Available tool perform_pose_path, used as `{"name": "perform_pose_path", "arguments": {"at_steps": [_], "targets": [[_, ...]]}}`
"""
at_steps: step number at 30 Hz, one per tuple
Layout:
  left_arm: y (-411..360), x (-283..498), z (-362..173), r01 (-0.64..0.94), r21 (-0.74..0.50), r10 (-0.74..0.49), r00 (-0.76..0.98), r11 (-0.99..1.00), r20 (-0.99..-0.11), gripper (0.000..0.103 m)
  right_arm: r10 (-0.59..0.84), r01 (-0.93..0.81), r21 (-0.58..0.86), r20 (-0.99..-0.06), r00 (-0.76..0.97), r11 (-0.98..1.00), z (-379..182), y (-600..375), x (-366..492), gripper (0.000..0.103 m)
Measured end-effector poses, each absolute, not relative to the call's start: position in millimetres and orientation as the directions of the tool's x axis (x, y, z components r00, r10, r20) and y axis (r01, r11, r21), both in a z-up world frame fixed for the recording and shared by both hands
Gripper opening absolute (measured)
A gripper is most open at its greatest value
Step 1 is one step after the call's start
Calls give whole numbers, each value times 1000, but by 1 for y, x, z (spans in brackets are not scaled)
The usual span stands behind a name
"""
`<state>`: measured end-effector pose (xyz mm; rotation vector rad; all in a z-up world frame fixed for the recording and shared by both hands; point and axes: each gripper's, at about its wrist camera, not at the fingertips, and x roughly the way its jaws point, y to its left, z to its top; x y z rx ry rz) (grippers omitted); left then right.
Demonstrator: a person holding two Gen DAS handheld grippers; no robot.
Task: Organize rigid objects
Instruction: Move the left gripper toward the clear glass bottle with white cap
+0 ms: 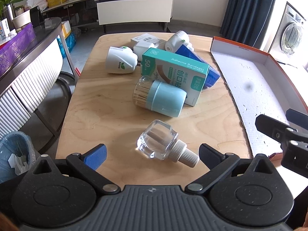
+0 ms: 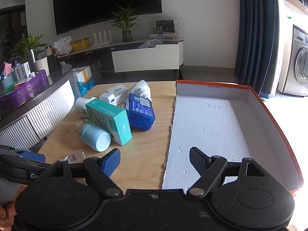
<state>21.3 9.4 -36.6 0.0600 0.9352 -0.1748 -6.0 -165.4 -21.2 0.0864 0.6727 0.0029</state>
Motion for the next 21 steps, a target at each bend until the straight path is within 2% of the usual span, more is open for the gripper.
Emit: {"name": "perform_pose_path", "arguments": {"at_steps": [21], "targets": [[14,24,-43,184,-37,-138,574,982,-807,103,37,-1,56,-638,769,998,-23,-149,-6,93]]}}
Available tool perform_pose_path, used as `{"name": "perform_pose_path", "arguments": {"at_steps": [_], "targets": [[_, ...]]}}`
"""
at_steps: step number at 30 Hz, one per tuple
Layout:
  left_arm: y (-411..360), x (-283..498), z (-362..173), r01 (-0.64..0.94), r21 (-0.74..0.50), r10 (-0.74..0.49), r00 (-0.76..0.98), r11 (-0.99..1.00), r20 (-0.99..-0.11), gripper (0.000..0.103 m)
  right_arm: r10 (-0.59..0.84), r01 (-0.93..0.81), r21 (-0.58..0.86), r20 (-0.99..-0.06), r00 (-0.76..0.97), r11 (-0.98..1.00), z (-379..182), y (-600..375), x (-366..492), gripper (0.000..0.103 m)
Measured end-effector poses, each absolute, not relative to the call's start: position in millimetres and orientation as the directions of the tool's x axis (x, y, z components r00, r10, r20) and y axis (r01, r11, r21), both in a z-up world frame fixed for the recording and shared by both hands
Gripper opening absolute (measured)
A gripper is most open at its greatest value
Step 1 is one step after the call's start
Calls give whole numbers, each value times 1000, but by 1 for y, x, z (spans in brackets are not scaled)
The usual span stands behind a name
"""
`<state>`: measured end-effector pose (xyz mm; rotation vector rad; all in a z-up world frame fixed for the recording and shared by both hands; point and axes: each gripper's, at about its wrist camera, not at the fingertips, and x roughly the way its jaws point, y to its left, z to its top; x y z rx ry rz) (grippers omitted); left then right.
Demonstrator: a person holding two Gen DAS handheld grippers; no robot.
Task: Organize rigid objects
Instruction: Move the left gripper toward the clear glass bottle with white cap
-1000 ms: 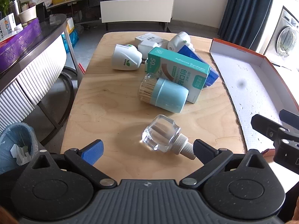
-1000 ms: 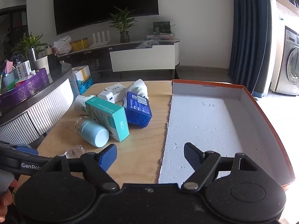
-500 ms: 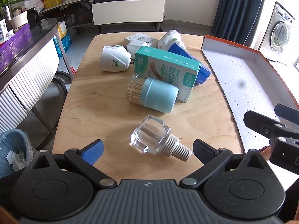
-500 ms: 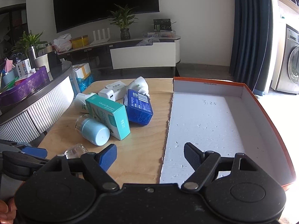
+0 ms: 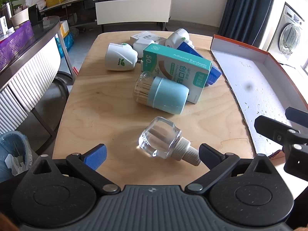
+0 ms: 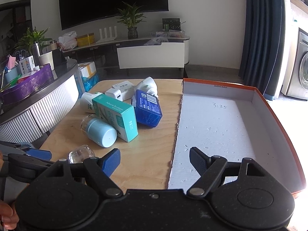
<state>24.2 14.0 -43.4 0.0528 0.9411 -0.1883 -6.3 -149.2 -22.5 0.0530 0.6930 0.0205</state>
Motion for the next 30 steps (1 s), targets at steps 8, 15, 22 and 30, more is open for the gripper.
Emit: {"name": "perform_pose_path", "arguments": {"at_steps": [8,15,22,30], "targets": [[13,24,-45,188,-38,-141,573,981,-808,103,37,-1,56,-642,766,998,-23,-148,-6,93],[13,25,-46,197,-35,-144,576,980,-804,103,37,2,60,-643,765,998,-23,-148,-6,93],[13,25,-48,211,-33,-152,577,977,-802,103,37,1,58,-649,760,998,-24,-147,-5,93],[13,26,-49,225,-36,-163,578,974,-800,103,38,0,58,-651,758,998,-25,-146,-5,93]]}}
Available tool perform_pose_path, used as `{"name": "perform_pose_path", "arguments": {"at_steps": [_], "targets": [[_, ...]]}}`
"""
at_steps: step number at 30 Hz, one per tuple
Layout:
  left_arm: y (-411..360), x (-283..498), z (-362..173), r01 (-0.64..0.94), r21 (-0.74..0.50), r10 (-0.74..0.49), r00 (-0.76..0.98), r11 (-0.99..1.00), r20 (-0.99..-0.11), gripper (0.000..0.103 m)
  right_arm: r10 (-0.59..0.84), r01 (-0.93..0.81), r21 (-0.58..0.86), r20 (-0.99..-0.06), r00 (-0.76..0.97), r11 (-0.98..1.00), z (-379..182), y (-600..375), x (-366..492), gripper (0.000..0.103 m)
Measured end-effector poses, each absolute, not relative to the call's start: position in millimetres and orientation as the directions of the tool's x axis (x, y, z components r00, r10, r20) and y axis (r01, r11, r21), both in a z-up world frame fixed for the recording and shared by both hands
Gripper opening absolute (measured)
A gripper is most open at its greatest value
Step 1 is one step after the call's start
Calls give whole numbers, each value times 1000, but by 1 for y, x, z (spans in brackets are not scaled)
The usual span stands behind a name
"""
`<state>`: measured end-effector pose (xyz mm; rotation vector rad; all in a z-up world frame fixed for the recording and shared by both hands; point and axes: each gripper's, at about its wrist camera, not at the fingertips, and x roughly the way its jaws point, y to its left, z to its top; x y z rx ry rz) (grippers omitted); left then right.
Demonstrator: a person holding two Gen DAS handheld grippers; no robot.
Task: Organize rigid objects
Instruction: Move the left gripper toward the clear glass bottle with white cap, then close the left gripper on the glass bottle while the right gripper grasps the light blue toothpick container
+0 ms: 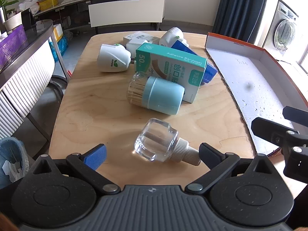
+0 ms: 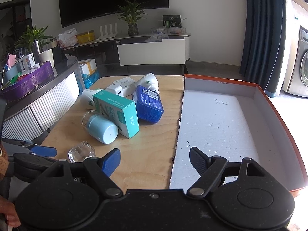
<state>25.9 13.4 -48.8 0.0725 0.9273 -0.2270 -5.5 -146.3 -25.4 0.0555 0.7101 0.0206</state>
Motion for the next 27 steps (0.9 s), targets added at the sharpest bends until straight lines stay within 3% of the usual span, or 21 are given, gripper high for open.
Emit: {"name": "perform_pose_path", "arguments": {"at_steps": [24,27], "targets": [[10,29,-71,420,28,-255,599,907,-759,103,18,22,53,-655,756,998,-27,-148,-2,93],[7,25,-69,454,28,-290,614,890,-734,87,15,26,53,-657,754,998,-27,-148,0,93]]}}
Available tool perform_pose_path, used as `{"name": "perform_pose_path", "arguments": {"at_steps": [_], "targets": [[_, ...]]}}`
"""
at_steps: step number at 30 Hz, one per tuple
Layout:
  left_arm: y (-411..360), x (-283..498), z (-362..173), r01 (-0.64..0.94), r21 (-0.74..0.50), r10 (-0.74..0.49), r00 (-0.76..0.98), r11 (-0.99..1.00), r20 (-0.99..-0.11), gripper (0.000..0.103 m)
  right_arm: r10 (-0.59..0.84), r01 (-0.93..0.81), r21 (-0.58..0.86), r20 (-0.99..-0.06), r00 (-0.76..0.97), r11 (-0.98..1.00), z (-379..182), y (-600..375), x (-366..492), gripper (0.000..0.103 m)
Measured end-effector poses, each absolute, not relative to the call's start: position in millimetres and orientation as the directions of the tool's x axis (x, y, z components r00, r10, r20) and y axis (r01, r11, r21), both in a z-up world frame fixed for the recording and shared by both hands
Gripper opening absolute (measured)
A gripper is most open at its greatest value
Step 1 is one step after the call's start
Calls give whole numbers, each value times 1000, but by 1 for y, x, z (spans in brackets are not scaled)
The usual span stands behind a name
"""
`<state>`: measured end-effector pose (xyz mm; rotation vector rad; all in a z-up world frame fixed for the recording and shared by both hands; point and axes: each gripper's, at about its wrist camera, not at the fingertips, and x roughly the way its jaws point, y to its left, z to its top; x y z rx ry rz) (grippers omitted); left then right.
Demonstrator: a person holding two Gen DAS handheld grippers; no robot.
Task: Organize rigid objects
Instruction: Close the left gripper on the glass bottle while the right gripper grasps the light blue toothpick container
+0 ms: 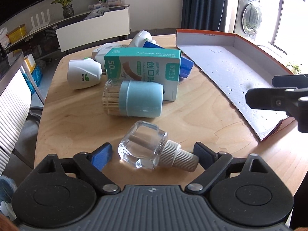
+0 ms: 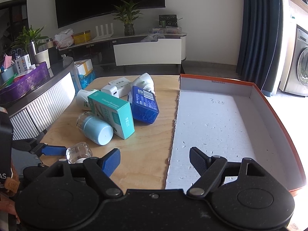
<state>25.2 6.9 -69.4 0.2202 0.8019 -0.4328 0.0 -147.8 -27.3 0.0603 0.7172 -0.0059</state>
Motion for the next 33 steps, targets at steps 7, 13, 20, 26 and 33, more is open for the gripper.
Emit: {"name": "perform_pose_path", "arguments": {"at_steps": [7,13,20,26,33], "targets": [[9,23,-67,440,7,-304,631,898,-714,82,43,-10,54,-665,746,998,-28,-142,4,93],[32,25,-51,307,-12,-233,695,952,-680,81,198,-104,177,-680,706,979,-28,-136,24,93],[68,35,-40,124,-66,-136,724,990,-676,48,282,-125,268,-695,661,955,-38,-107,61,93],[72,37,-62,164,-101,-186,681,981,-708,66,241,-123,214,-710,662,969,-48,-83,73,92],[77,44,-56,104,-133,-167,727,986,-666,79,246,-141,208,-674,696,968,-40,-90,66,92]]}}
